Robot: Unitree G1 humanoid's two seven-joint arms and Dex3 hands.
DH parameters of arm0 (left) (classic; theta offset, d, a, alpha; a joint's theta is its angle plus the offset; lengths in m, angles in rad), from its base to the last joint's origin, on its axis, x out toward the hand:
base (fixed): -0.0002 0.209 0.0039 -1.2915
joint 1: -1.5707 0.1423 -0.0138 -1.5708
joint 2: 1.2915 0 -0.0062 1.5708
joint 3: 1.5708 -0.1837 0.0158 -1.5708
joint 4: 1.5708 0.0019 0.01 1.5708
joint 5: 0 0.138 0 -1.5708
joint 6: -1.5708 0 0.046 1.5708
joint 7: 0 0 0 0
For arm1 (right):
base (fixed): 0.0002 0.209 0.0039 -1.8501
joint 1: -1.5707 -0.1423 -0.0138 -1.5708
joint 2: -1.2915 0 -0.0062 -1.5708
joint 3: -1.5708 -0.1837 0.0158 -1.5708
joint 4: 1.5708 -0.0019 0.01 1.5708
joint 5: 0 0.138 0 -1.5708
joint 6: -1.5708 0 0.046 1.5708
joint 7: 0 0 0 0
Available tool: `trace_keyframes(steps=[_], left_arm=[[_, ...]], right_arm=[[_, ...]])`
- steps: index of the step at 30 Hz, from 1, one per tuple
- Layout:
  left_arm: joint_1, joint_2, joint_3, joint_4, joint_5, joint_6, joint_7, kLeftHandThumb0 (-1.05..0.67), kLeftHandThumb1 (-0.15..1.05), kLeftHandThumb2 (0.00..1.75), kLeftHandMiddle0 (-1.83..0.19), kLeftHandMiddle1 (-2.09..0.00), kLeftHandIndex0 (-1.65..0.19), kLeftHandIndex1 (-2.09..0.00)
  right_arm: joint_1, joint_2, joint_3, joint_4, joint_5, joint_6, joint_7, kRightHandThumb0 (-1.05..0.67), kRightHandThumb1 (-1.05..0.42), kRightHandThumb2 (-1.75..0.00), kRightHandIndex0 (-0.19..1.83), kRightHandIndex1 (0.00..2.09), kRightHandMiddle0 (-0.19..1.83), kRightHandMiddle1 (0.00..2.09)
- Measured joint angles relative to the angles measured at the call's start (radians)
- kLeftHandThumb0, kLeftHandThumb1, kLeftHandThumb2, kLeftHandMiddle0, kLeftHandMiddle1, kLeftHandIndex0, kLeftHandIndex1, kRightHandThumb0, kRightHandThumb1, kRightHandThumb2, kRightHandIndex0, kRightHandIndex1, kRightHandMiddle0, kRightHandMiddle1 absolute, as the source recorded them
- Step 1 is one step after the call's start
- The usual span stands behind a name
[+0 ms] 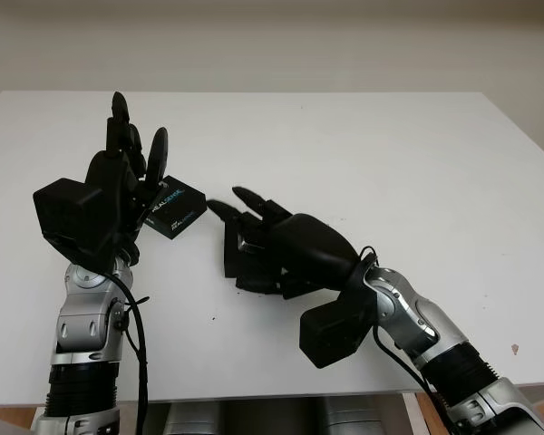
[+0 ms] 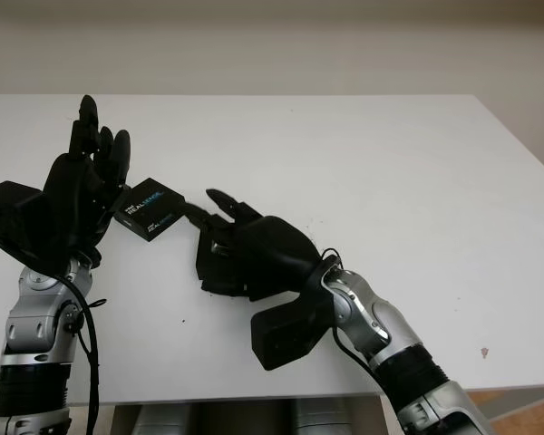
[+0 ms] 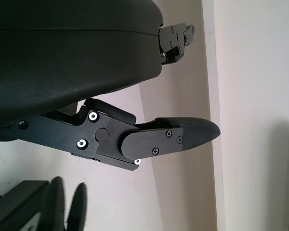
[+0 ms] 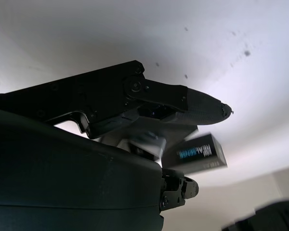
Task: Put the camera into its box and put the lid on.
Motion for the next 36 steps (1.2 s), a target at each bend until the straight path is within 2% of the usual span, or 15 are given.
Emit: trace_keyframes(steps=[16,24,30,36], left_arm=[[0.020,-0.012,-0.017,-0.013,0.006,-0.025,0.006,-0.59,1.05,0.53,0.19,0.00,0.19,0.00],[0.036,-0.021,-0.020,-0.016,0.019,-0.032,0.021,-0.61,1.05,0.52,0.19,-0.03,0.18,-0.01],[0.036,-0.029,-0.021,-0.015,0.031,-0.044,0.030,-0.62,1.05,0.53,0.18,-0.04,0.17,-0.02],[0.036,-0.029,-0.020,-0.014,0.031,-0.049,0.029,-0.61,1.05,0.53,0.19,-0.04,0.18,-0.02]], right_arm=[[-0.132,0.021,0.072,0.134,-0.031,-0.006,0.114,-0.83,-1.05,-0.64,-0.02,0.06,0.02,0.06],[-0.144,0.023,0.087,0.142,-0.019,-0.025,0.151,-0.87,-1.05,-0.69,-0.04,0.05,-0.05,0.03],[-0.147,0.024,0.100,0.139,-0.028,-0.031,0.161,-0.88,-1.05,-0.63,-0.09,0.03,-0.09,0.02],[-0.147,0.023,0.103,0.120,-0.042,-0.005,0.200,-0.92,-1.05,-0.65,-0.16,0.02,-0.12,0.02]])
